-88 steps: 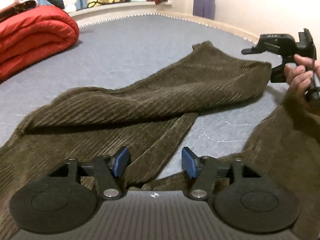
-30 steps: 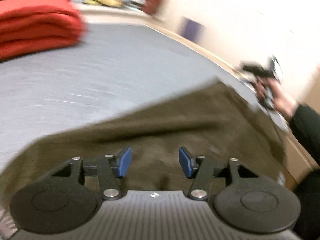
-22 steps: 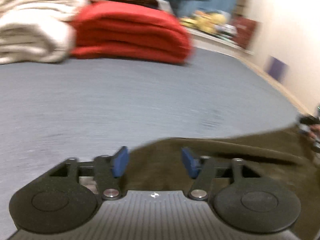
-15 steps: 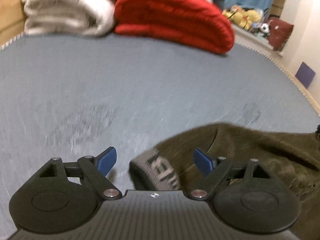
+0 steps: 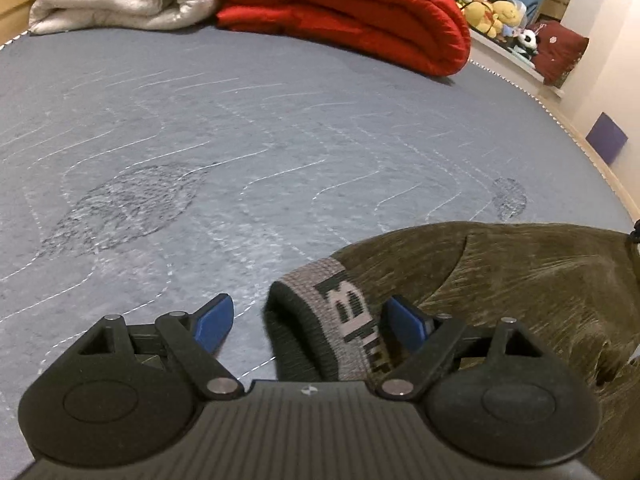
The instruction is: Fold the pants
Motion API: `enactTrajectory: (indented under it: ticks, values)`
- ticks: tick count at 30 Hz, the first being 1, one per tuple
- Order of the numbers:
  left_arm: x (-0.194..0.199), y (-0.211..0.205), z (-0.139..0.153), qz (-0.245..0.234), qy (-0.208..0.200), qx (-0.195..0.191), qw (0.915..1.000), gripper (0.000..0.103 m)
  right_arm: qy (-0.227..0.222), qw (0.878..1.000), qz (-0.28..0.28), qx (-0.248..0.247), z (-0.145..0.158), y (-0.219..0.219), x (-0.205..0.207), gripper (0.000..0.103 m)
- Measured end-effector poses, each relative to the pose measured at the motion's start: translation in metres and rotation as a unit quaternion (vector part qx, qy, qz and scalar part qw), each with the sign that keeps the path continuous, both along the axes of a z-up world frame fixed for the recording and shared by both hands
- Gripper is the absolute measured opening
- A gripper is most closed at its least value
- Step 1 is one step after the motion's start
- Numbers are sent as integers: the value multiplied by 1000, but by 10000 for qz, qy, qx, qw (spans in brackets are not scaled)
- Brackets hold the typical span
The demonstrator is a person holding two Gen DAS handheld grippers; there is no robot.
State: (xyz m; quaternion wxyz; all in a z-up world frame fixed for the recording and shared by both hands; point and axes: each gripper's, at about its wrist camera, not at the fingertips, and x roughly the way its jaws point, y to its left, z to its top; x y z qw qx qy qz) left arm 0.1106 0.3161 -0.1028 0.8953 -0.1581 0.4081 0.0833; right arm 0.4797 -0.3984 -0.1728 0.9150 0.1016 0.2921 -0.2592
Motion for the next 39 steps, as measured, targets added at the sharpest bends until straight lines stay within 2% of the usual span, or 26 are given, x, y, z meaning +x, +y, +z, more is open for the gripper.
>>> enactTrajectory:
  ticks: [1,2,3,4,6,7,9,11,14,16,18,20,21,24,26,28,31,35,36,37,38,39]
  values:
    - [2,-1,-2,12,1,-50,10000,88,-96,9999,-38,-63,1,1,-6,20]
    - [6,-2,-1,30,21,-95,9999,87,-170,9998,-29,-105,4,3,-13,30]
    - [8,-3,-2,57,33,-84,9999,85,-207,9997,39,-134,6,5,-18,32]
    - [9,-4,-1,90,33,-48,9999,82,-231,9995,150,-141,8,7,-22,32]
    - [11,-6,-1,50,20,-22,10000,62,-329,9983,478,-88,18,13,-39,33]
    - [13,-9,0,39,28,32,10000,59,-387,9969,686,-34,27,18,-52,34]
    - [15,-13,6,15,20,215,9998,46,-558,9928,1060,-7,46,28,-80,34]
    - [14,-16,14,91,-113,397,9991,42,-771,9862,1466,-25,65,44,-114,34]
    - [10,-19,17,174,-233,738,9969,43,-942,9748,2010,-236,94,72,-166,34]
    - [11,-28,10,194,27,865,9961,49,-1080,9672,2263,-399,115,91,-205,35]
    - [12,-33,13,253,293,891,9953,54,-1148,9616,2451,-467,130,110,-239,43]
    - [2,-38,36,434,157,837,9954,55,-1165,9538,2729,-471,142,129,-271,43]
    - [-8,-40,52,505,-11,744,9959,58,-1181,9500,2857,-451,147,138,-288,44]
    - [-36,-44,88,527,-294,174,9980,63,-1181,9337,3361,-349,159,168,-337,44]
    - [-54,-50,100,402,-177,8,9990,63,-1203,9188,3738,-393,160,190,-368,48]
    - [-79,-60,110,173,18,255,9995,62,-1228,8990,4172,-524,159,216,-400,50]
    - [-120,-73,113,-131,51,529,9985,63,-1179,8594,4928,-685,147,257,-441,50]
    - [-162,-75,80,-223,15,444,9988,62,-952,8087,5761,-708,118,312,-481,50]
    - [-168,-74,63,-227,238,326,9989,59,-859,7972,5928,-748,110,325,-490,50]
    - [-167,-71,51,-162,711,254,9970,53,-771,7872,6070,-767,103,337,-498,50]
    - [-167,-67,48,-102,741,217,9970,49,-641,7722,6269,-806,95,349,-505,50]
    - [-169,-65,52,-125,484,222,9985,54,-537,7531,6495,-902,86,361,-516,50]
